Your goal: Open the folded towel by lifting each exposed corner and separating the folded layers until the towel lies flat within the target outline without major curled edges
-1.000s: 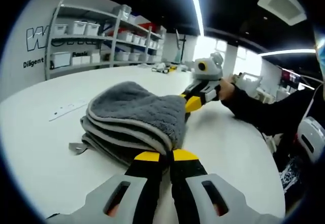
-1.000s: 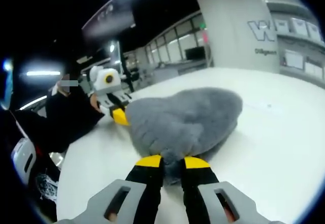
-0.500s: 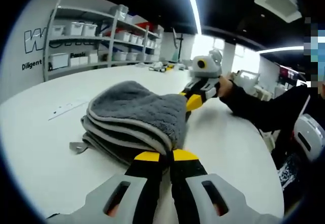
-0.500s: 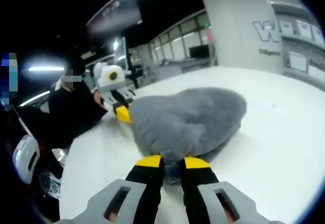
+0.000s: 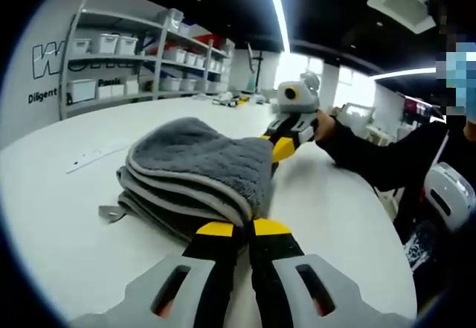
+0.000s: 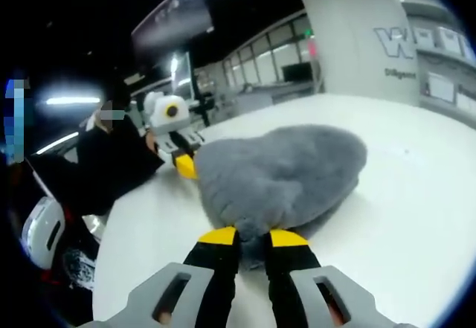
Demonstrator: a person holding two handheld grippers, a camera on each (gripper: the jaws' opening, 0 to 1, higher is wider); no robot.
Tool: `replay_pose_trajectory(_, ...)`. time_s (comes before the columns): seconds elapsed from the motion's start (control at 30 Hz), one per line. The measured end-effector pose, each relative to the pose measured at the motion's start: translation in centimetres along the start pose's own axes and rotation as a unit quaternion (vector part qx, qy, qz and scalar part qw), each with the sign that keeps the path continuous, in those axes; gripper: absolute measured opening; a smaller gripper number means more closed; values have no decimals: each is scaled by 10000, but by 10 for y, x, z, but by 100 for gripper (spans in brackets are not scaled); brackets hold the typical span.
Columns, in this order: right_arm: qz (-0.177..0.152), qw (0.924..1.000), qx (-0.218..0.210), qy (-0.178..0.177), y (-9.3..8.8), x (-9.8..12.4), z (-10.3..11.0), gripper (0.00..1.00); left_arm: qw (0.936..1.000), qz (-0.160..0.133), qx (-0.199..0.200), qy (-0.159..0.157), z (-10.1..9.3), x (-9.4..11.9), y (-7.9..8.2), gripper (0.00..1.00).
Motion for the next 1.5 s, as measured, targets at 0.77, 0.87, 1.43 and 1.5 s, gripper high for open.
replay_pose_trajectory(0.77, 64, 10000, 40, 18, -4, 3, 10, 10, 10000, 80, 39, 27, -12, 4, -5, 4)
replay_pose_trajectory(0.87, 70, 10000, 59, 20, -5, 3, 11, 10, 9999, 98, 63, 7, -14, 5, -6, 4)
replay_pose_trajectory(1.43, 188, 9997, 61, 139, -12, 4, 22, 10, 9998, 139, 52, -150, -24, 9, -9, 4)
replay_pose_trajectory(1.5, 196, 9997, 73, 155, -12, 4, 23, 10, 9998, 138, 28, -166, -25, 10, -9, 4)
Point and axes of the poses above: the point that each gripper's makers call its tool centre point, and the gripper's own axes: x roughly backward along the fingers, z roughly to its left, y roughly out of its top, the point moved 1 cm from there along x, roughly backward along the fingers, and after that the axes turned 4 degrees about -x, right-handed, at the moved point
